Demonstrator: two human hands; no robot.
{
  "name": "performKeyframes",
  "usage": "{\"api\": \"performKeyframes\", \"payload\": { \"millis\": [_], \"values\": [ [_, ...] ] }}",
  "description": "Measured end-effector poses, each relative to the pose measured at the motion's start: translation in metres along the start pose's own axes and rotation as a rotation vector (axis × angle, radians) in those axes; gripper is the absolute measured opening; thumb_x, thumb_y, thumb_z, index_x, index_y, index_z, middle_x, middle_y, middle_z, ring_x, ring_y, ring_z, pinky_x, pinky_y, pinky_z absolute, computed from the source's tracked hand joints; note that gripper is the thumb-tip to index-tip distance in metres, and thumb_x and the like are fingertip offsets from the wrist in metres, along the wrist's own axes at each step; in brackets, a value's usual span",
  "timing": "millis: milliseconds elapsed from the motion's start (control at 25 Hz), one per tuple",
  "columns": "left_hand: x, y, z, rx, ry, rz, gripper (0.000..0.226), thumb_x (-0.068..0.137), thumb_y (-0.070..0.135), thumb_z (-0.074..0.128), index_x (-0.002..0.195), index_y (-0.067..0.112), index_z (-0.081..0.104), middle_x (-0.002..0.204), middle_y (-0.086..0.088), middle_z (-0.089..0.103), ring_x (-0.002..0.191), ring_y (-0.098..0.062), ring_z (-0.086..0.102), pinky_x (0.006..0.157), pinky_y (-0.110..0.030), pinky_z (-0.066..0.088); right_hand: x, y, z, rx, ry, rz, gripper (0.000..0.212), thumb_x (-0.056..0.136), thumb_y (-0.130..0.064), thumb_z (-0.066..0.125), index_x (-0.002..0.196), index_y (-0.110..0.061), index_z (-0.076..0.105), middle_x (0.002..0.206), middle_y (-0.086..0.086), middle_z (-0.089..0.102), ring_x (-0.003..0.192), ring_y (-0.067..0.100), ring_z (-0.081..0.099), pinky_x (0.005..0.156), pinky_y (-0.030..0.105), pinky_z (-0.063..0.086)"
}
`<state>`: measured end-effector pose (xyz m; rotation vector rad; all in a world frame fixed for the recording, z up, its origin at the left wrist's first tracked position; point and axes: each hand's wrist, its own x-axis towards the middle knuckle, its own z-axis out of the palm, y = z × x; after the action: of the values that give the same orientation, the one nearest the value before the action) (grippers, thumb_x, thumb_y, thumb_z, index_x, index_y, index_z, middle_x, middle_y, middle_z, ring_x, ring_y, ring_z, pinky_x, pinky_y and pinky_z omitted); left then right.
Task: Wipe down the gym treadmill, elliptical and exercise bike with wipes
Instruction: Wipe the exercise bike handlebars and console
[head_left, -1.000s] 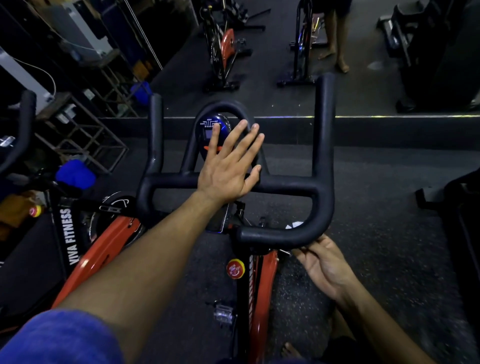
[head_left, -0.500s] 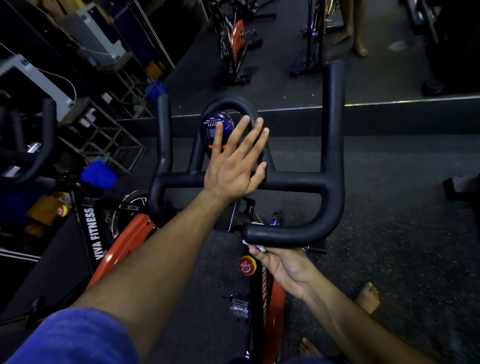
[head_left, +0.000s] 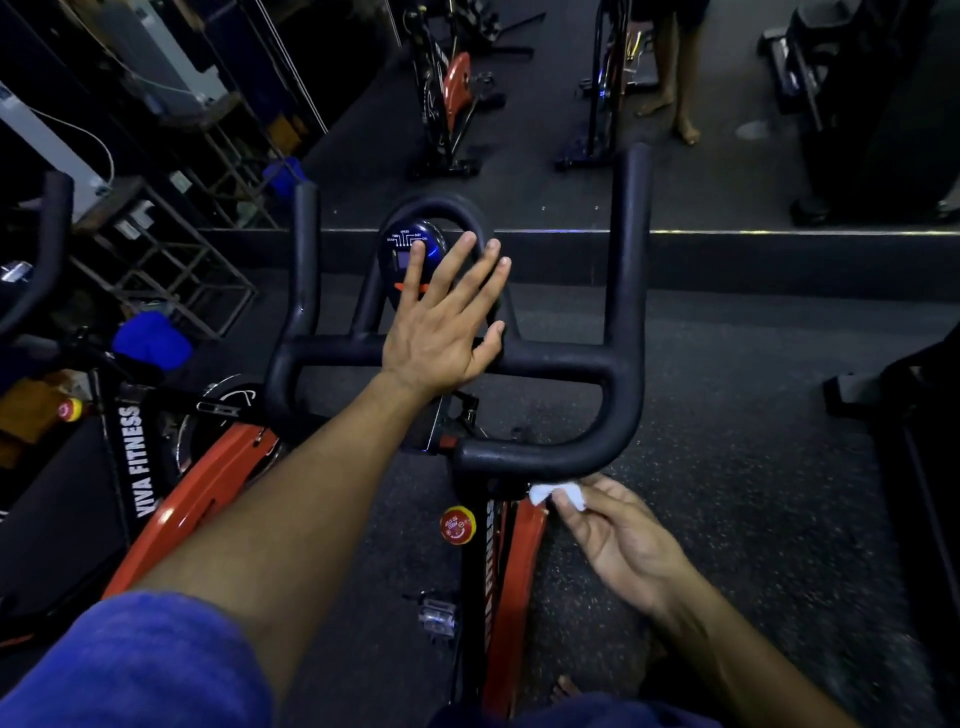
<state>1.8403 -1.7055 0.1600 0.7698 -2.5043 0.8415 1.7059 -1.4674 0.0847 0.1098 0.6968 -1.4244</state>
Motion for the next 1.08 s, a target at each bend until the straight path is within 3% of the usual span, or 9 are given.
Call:
{"api": "performKeyframes", "payload": {
  "millis": [120, 240, 440, 560, 720, 800, 880, 960, 1080],
  "values": [
    [-0.002, 0.0, 0.0, 0.0, -0.002, -0.002, 0.066, 0.1, 0.045, 0.041, 0.157, 0.013, 0.036, 0.166, -0.003, 0.028, 0.156, -0.027, 0.016, 0.124, -0.061, 0.004, -0.015, -0.028, -0.011, -0.024, 0.103, -0.074, 0.02, 0.095, 0.007, 0.048, 0.098, 0.005, 0.068, 0.097, 0.02, 0.074, 0.078, 0.02, 0.075, 0.065, 0.022, 0.06],
    [-0.002, 0.001, -0.002, 0.014, -0.026, -0.013, 0.066, 0.101, 0.046, 0.038, 0.158, 0.014, 0.033, 0.167, -0.003, 0.026, 0.157, -0.026, 0.012, 0.125, -0.06, 0.002, -0.007, -0.058, -0.009, -0.032, 0.2, -0.27, 0.016, 0.097, 0.007, 0.048, 0.098, 0.003, 0.064, 0.09, 0.013, 0.072, 0.075, 0.016, 0.073, 0.065, 0.022, 0.06],
    [-0.002, 0.003, -0.005, 0.012, -0.056, -0.026, 0.066, 0.101, 0.047, 0.039, 0.158, 0.014, 0.033, 0.168, -0.003, 0.024, 0.157, -0.026, 0.009, 0.125, -0.06, 0.001, -0.007, -0.067, 0.01, -0.6, 0.27, -0.579, 0.019, 0.092, 0.015, 0.053, 0.097, 0.001, 0.065, 0.084, 0.015, 0.069, 0.06, 0.013, 0.067, 0.057, 0.02, 0.056],
    [-0.001, 0.004, -0.009, -0.02, -0.085, -0.04, 0.066, 0.101, 0.047, 0.04, 0.158, 0.014, 0.033, 0.168, -0.004, 0.024, 0.157, -0.025, 0.008, 0.125, -0.06, 0.003, -0.026, -0.056, 0.009, -0.793, 0.223, -0.606, 0.019, 0.09, 0.015, 0.057, 0.099, 0.002, 0.067, 0.08, 0.018, 0.072, 0.06, 0.017, 0.067, 0.059, 0.022, 0.057],
    [-0.006, 0.001, -0.016, -0.112, -0.087, -0.021, 0.065, 0.103, 0.046, 0.041, 0.16, 0.015, 0.028, 0.17, -0.006, 0.015, 0.158, -0.026, 0.004, 0.126, -0.056, 0.004, -0.048, -0.066, 0.019, -1.022, -0.019, -0.542, 0.025, 0.088, 0.017, 0.058, 0.095, -0.002, 0.073, 0.073, 0.011, 0.072, 0.062, 0.02, 0.065, 0.061, 0.023, 0.056],
    [-0.02, -0.008, -0.02, -0.267, -0.012, -0.107, 0.066, 0.103, 0.041, 0.044, 0.16, 0.012, 0.026, 0.17, -0.009, 0.012, 0.158, -0.027, 0.004, 0.127, -0.051, 0.006, -0.054, -0.075, 0.032, -1.096, -0.061, -0.595, 0.028, 0.088, 0.017, 0.06, 0.096, -0.005, 0.075, 0.071, 0.008, 0.071, 0.061, 0.018, 0.064, 0.061, 0.02, 0.053],
    [-0.04, -0.02, -0.024, -0.384, 0.041, -0.304, 0.068, 0.103, 0.038, 0.045, 0.161, 0.01, 0.023, 0.17, -0.009, 0.009, 0.158, -0.024, 0.002, 0.128, -0.047, 0.004, -0.057, -0.081, 0.045, -1.147, -0.099, -0.653, 0.024, 0.088, 0.012, 0.064, 0.095, -0.008, 0.076, 0.071, 0.008, 0.07, 0.062, 0.016, 0.062, 0.061, 0.019, 0.052],
    [-0.054, -0.033, -0.024, -0.44, -0.01, -0.482, 0.07, 0.104, 0.04, 0.041, 0.162, 0.011, 0.015, 0.171, -0.005, 0.003, 0.158, -0.018, -0.003, 0.128, -0.042, -0.001, -0.051, -0.081, 0.056, -1.231, -0.138, -0.711, 0.02, 0.09, 0.003, 0.068, 0.093, -0.014, 0.077, 0.072, 0.008, 0.069, 0.061, 0.015, 0.061, 0.061, 0.02, 0.05],
    [-0.062, -0.041, -0.02, -0.535, -0.186, -0.584, 0.073, 0.108, 0.045, 0.037, 0.163, 0.016, -0.002, 0.17, 0.004, -0.011, 0.156, -0.009, -0.012, 0.127, -0.039, -0.001, -0.033, -0.074, 0.069, -1.305, -0.153, -0.751, 0.019, 0.092, -0.004, 0.07, 0.091, -0.022, 0.078, 0.069, 0.001, 0.067, 0.06, 0.012, 0.059, 0.061, 0.024, 0.047]
  ]
}}
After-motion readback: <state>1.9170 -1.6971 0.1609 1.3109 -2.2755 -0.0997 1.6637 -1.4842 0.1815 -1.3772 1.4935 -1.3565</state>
